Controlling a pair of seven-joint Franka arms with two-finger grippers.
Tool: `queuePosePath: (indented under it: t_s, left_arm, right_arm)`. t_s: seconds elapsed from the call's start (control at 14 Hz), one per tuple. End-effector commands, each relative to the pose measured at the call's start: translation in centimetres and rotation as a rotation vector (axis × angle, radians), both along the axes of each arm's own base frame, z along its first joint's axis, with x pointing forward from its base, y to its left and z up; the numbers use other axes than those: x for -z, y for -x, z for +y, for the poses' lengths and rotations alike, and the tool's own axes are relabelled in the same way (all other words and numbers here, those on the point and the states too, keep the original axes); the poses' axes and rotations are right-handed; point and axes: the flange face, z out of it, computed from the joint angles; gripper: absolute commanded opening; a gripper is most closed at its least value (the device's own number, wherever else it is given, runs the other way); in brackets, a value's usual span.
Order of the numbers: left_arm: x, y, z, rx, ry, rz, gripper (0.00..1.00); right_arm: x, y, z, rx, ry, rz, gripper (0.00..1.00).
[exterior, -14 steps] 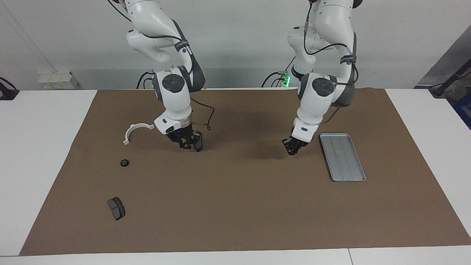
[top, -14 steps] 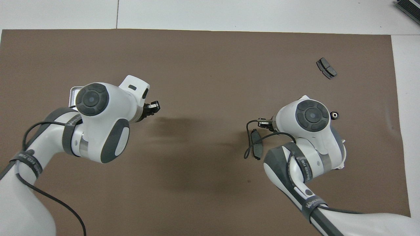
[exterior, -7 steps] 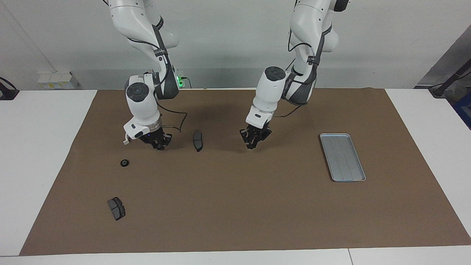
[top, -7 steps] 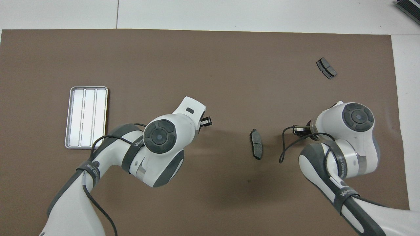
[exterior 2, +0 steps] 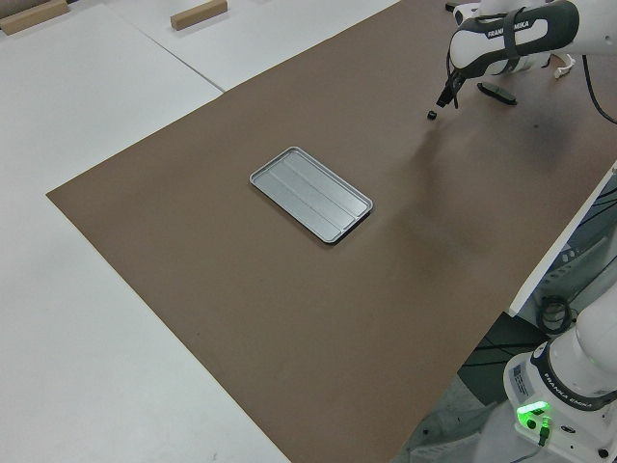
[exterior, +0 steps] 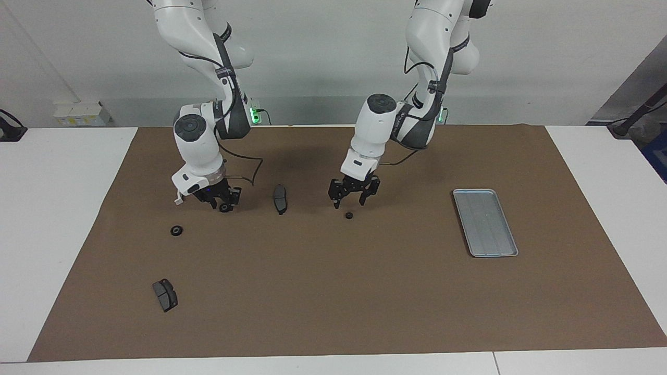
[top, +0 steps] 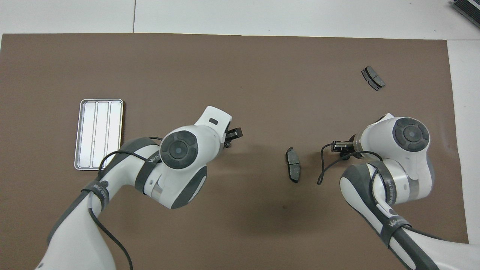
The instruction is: Place bearing gear from tray to pile
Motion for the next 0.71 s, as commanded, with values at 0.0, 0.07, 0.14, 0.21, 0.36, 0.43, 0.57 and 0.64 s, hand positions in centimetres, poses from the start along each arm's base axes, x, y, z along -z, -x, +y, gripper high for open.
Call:
queuePosePath:
  t_s: [0.0,0.07,0.14,0.21,0.36,0.43,0.57,0.64]
  left_arm:
    - [-5.5,-5.4,8.5,0.014,-0.082,0.058,0.93]
    - [-6.8,-6.8,12.0,0.043,-0.104,0.093,0.93]
    - [-8.3,-8.0,15.1,0.072,-0.115,0.114,0.93]
    - [-9.5,-8.9,18.2,0.097,-0.128,0.136,0.93]
    - [-12.4,-10.0,23.6,0.159,-0.144,0.171,0.93]
    - [-13.6,-10.2,25.9,0.181,-0.155,0.192,0.93]
    - [-16.5,-9.4,28.9,0.199,-0.162,0.232,0.93]
    - [-17.5,-8.9,29.7,0.205,-0.165,0.246,0.93]
  right_arm:
    - [-3.4,-2.7,2.9,0.01,-0.028,-0.046,1.0]
    - [-4.6,-3.7,4.1,0.011,-0.032,-0.05,1.0]
    - [-5.5,-4.3,5.9,0.016,-0.037,-0.055,1.0]
    - [-6.2,-4.5,8.3,0.027,-0.05,-0.072,1.0]
    - [-6.8,-4.4,12.2,0.04,-0.071,-0.098,1.0]
    - [-6.9,-4.1,14.5,0.042,-0.08,-0.102,1.0]
    - [-6.6,-3.5,19.8,0.062,-0.099,-0.106,1.0]
    - [-6.3,-3.4,21.7,0.075,-0.106,-0.107,1.0]
